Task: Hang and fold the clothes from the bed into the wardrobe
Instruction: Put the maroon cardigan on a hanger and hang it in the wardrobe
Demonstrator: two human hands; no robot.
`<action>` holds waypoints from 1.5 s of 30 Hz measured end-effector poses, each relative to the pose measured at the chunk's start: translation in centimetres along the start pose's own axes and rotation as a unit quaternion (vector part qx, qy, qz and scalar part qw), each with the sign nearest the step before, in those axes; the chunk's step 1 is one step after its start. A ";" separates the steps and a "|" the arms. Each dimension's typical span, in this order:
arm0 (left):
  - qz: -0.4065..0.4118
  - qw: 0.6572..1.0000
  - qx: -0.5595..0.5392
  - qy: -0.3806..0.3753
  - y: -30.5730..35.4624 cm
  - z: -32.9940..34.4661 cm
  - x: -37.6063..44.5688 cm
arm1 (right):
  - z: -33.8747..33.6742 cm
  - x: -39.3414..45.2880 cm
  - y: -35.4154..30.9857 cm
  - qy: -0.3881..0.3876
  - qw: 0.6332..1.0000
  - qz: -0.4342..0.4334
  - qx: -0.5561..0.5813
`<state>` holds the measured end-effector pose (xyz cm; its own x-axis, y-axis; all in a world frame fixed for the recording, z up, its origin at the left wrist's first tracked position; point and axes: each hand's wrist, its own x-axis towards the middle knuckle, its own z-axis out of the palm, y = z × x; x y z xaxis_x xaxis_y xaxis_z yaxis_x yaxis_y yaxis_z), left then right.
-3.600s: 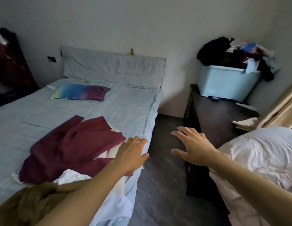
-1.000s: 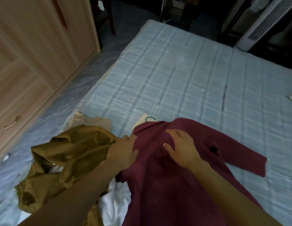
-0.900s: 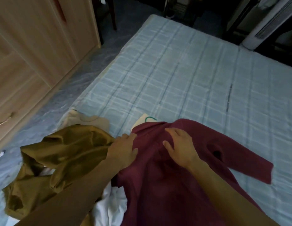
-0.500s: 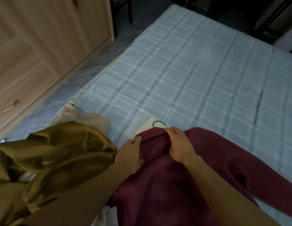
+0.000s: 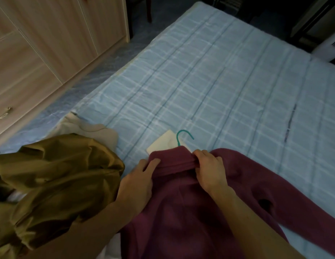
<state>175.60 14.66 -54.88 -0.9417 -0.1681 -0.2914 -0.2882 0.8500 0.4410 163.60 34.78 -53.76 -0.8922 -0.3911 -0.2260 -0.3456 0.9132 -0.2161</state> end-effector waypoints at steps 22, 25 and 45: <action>0.300 0.942 -0.019 0.147 15.2 -18.6 -10.8 | -22.7 -20.8 0.5 0.279 0.943 0.012 0.181; 0.343 0.923 -0.008 0.174 17.7 -23.2 -14.0 | -27.6 -24.7 -0.9 0.325 0.930 -0.001 0.171; 0.500 0.750 -0.016 0.432 21.4 -49.4 -32.4 | -50.2 -44.8 -18.3 0.546 0.833 -0.090 -0.010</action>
<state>191.36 13.59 5.89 -0.4463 0.2725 0.8524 0.6467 0.7566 0.0967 195.28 41.34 7.98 -0.5538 -0.1934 0.8099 -0.4968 0.8573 -0.1350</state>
